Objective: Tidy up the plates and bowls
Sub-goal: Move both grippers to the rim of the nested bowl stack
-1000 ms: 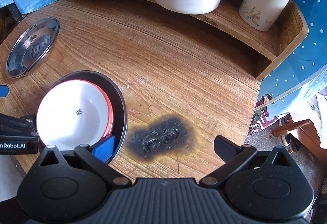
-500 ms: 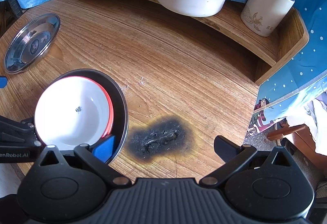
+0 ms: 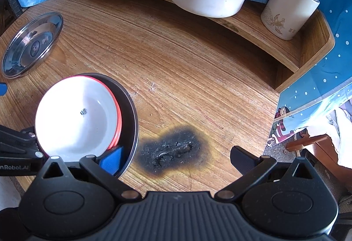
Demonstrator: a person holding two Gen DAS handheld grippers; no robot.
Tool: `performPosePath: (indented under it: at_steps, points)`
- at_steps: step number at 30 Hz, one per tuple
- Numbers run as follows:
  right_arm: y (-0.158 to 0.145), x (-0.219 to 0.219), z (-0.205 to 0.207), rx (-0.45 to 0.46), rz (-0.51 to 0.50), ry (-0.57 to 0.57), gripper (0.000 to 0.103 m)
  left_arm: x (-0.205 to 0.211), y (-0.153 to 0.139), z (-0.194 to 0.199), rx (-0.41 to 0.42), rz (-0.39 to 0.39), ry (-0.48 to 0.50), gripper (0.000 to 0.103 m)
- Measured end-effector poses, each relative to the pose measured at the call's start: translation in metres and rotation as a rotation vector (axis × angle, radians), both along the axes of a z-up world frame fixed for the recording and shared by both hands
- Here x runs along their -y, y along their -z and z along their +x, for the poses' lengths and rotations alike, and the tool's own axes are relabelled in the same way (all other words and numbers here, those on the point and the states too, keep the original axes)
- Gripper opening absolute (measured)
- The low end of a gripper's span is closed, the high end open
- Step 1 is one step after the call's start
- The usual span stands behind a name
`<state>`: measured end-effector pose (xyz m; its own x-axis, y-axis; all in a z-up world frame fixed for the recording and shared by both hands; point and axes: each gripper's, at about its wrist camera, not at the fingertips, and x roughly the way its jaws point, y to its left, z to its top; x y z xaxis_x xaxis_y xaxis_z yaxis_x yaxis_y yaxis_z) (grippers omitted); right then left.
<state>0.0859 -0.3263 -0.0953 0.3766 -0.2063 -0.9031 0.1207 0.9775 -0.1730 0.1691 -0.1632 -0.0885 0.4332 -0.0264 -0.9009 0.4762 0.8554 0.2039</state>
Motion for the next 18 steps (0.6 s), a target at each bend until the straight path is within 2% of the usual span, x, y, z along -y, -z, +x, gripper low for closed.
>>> performPosePath:
  at_steps: [9,12,18]
  points:
    - [-0.0021,-0.0061,0.0023,0.000,-0.033,-0.008,0.102,-0.0039,0.0034,0.0053,-0.037,-0.041,-0.025,0.102]
    - [-0.0028,-0.0040,0.0017,-0.001,0.015,-0.009,0.093,-0.0044,0.0047,0.0065,-0.051,-0.051,-0.034,0.102]
    - [-0.0052,-0.0051,-0.0008,0.004,0.097,-0.030,0.068,-0.0052,0.0054,0.0079,-0.061,-0.063,-0.037,0.102]
